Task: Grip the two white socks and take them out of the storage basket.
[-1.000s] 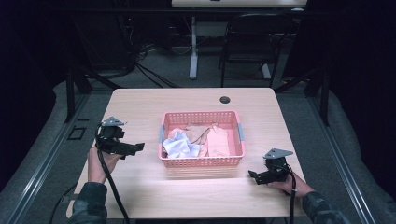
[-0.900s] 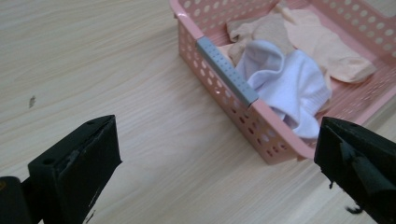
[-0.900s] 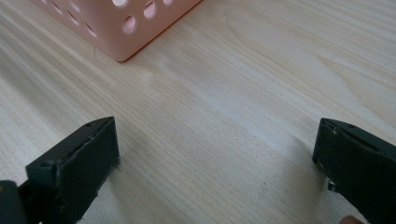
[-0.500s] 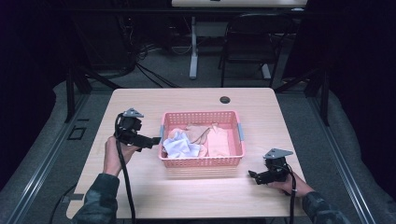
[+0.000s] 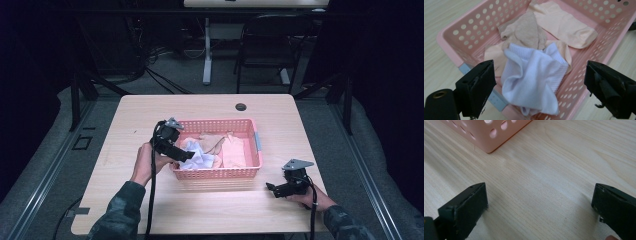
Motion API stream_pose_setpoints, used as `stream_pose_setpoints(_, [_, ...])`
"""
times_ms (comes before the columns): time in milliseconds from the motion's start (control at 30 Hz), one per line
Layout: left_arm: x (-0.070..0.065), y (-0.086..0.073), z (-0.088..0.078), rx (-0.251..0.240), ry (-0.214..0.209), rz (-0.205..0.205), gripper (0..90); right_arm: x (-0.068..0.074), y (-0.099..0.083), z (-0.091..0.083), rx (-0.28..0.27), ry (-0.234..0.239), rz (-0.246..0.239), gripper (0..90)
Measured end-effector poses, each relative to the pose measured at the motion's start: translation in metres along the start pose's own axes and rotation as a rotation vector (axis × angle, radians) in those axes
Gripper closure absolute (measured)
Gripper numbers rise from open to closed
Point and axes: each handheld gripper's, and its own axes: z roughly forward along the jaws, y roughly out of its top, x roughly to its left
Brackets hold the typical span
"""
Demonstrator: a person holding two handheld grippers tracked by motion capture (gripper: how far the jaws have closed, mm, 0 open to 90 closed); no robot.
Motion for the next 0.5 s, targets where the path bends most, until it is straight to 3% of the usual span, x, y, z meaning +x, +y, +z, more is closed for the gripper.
stream_pose_setpoints(233, [-0.006, 0.013, 0.018, 0.02, -0.043, 0.034, 16.6, 0.0, 0.0, 0.0, -0.001, 0.0, 0.0, 0.0])
stream_pose_setpoints(300, [-0.007, 0.016, 0.023, 0.039, -0.063, 0.053, 23.5, 0.0, 0.0, 0.0, -0.001, 0.0, 0.0, 0.0])
stream_pose_setpoints(500, [-0.007, 0.017, 0.033, 0.073, -0.072, 0.058, 35.3, 0.0, 0.0, 0.0, -0.001, 0.0, 0.0, 0.0])
